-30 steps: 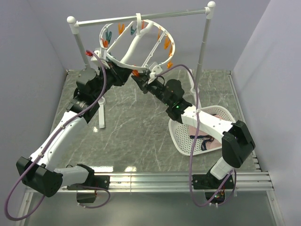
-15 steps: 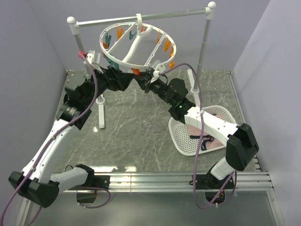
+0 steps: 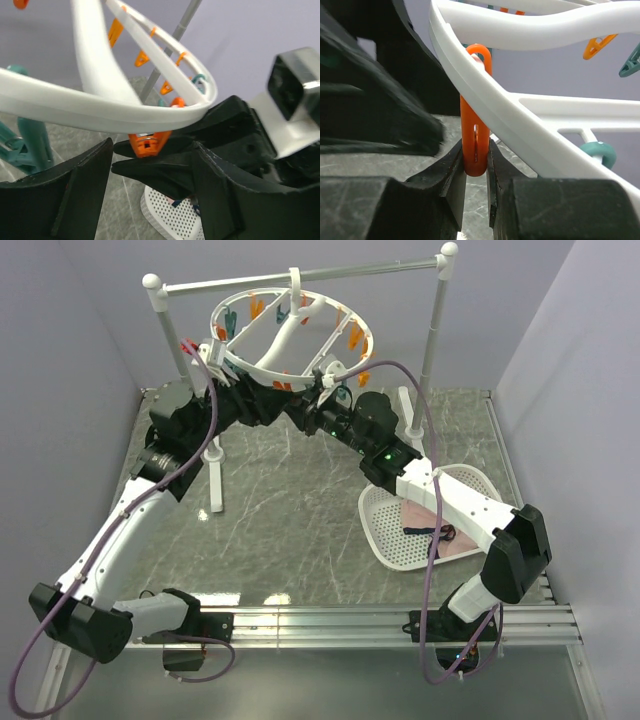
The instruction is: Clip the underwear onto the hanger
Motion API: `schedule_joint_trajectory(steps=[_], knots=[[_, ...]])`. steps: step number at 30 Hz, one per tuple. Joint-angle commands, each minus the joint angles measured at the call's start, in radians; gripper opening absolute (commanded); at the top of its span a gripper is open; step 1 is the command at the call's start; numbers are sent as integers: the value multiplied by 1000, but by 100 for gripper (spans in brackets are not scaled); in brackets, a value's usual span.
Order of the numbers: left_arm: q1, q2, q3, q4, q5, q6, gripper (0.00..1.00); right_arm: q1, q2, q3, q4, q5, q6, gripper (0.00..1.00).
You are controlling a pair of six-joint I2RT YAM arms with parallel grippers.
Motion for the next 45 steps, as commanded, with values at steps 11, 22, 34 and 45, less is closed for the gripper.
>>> schedule_joint_trajectory(steps=[11,22,34,45], knots=[[-7,22,53,31,-97,-74,62,1,-35,53,-45,28,7,0],[-31,51,69,40,-140,-54,58,16,-28,63,-59,34,-23,0],[-34,94,132,26,-170,-31,57,28,-25,72,-61,43,-35,0],[-36,120,148,-46,-187,-14,36,34,-28,63,-59,45,-44,0]])
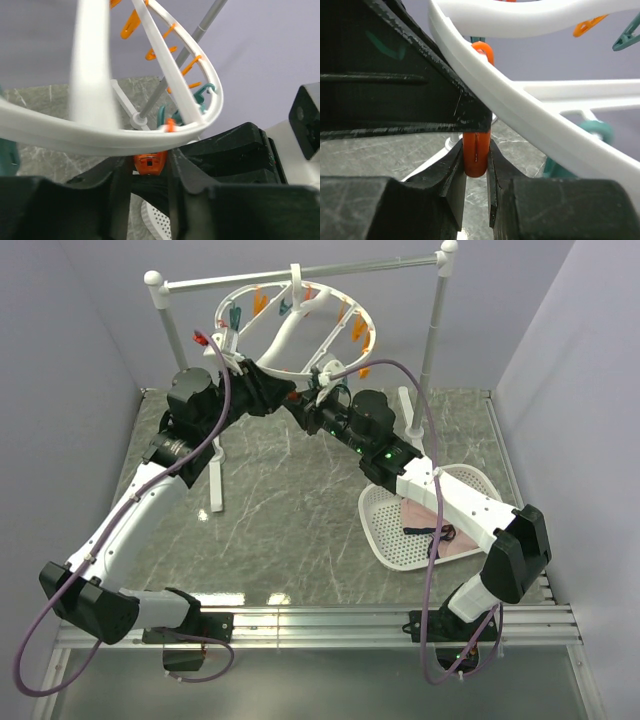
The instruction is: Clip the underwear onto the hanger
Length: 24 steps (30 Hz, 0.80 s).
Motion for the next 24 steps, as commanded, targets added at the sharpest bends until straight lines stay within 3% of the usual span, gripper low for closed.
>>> schedule_joint_trajectory(steps=[1,3,4,7,13,18,23,24], knots=[[6,5,38,33,-55,15,29,23,-31,40,27,-40,-22,0],[6,5,41,26,-55,15,20,22,-33,41,15,-37,-25,4],[6,2,44,22,-55,14,12,22,-37,38,8,-31,-26,17],[9,-4,38,18,-61,9,0,16,-68,17,-16,-43,-40,39],[7,-20,21,29,-45,4,0,-21,-143,-48,-67,-68,-39,52],[9,-17,26,22,-46,14,0,-101,-192,-23,-234,-233,-6,56],[9,-14,24,18,-38,17,0,-168,-287,-81,-500,-355,-66,78],[9,-17,23,18,-38,21,0,-181,-331,-98,-546,-350,-93,88]])
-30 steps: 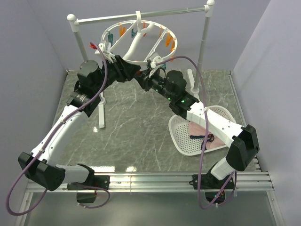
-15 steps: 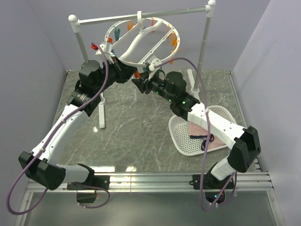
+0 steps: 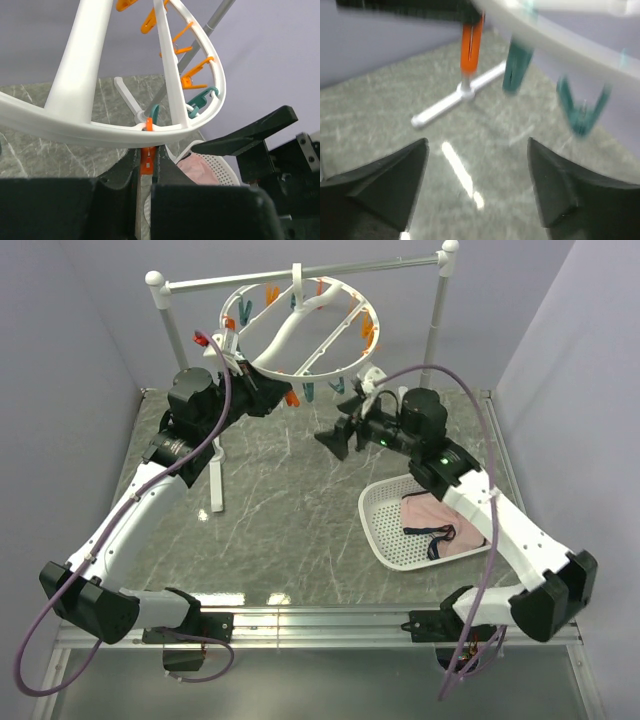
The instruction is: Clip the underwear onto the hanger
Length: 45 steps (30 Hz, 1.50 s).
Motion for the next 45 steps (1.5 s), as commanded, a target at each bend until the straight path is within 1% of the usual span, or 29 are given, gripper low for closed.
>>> schedule_joint_trajectory(steps=[1,2,3,4,6,7,8,9,10,11,13,14,15,16,17,18,20,22,24,25,29,35,40,45], knots=[[7,-17,23,41,-22,20,0,-30,-121,-67,-241,-97,-110,98],[7,-15,24,40,-21,21,0,-44,-142,-86,-325,-110,-137,99],[7,-12,24,37,-21,21,0,-67,-186,-103,-364,-128,-159,99],[7,-12,30,35,-19,23,0,-120,-207,-130,-405,-181,-203,99],[9,-9,33,29,-17,20,0,-191,-248,-149,-547,-232,-245,100],[8,-9,36,27,-20,20,0,-247,-254,-154,-607,-254,-324,100],[7,-11,35,27,-19,18,0,-271,-257,-158,-717,-251,-360,100],[7,-12,33,29,-16,18,0,-294,-261,-164,-765,-245,-393,99],[7,-12,33,27,-14,17,0,-333,-259,-186,-804,-205,-449,97],[7,-11,35,29,-11,14,0,-349,-253,-201,-850,-173,-464,95],[7,-11,36,29,-11,9,0,-375,-245,-261,-853,-101,-457,86],[9,-12,35,27,-11,6,0,-390,-233,-282,-837,-29,-442,82],[8,-12,33,29,-11,3,0,-397,-227,-302,-823,11,-399,71],[7,-14,33,27,-13,1,0,-400,-219,-345,-801,46,-371,66],[7,-15,30,29,-14,1,0,-404,-208,-368,-757,116,-345,61],[7,-20,29,27,-14,1,0,-404,-202,-390,-738,141,-305,54],[7,-23,24,23,-19,4,0,-404,-179,-451,-671,194,-258,51],[7,-24,19,21,-22,4,0,-404,-156,-479,-626,227,-193,51],[7,-26,16,23,-21,4,0,-409,-94,-453,-599,277,-152,51],[7,-24,16,23,-22,3,0,-407,-74,-445,-586,289,-147,51],[7,-18,18,24,-19,3,0,-407,90,-381,-599,301,-135,53],[7,-17,19,21,-24,9,0,-407,219,-310,-574,303,-116,57],[7,-17,12,23,-28,9,0,-406,310,-270,-557,309,-66,57],[9,-15,10,26,-30,14,0,-406,329,-289,-530,307,-115,56]])
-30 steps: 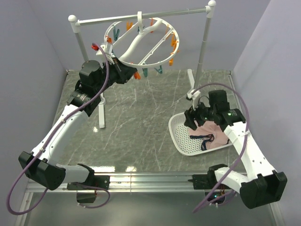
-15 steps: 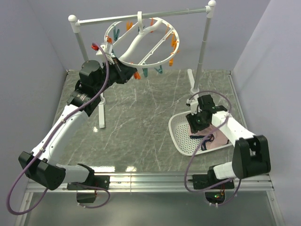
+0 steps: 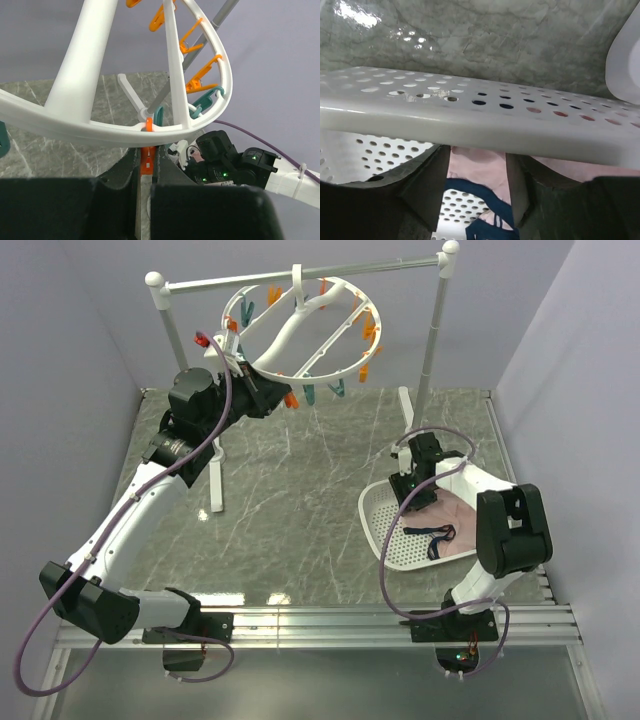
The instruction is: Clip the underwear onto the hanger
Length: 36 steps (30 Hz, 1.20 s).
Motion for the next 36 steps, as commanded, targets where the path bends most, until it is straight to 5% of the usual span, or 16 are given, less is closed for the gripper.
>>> schedule_joint_trajectory(steps=[1,17,33,35,36], knots=[[8,-15,10,47,-26,4,0,-2,-5,13,53,6,-25,55],[8,2,13,49,-32,8,0,2,116,200,101,-28,8,0],[8,-1,19,35,-29,11,0,205,-66,56,-94,-123,-118,0],[8,0,23,33,-29,16,0,223,-43,71,-114,-143,-117,12],[10,2,24,30,-28,16,0,228,-24,80,-131,-156,-121,40]])
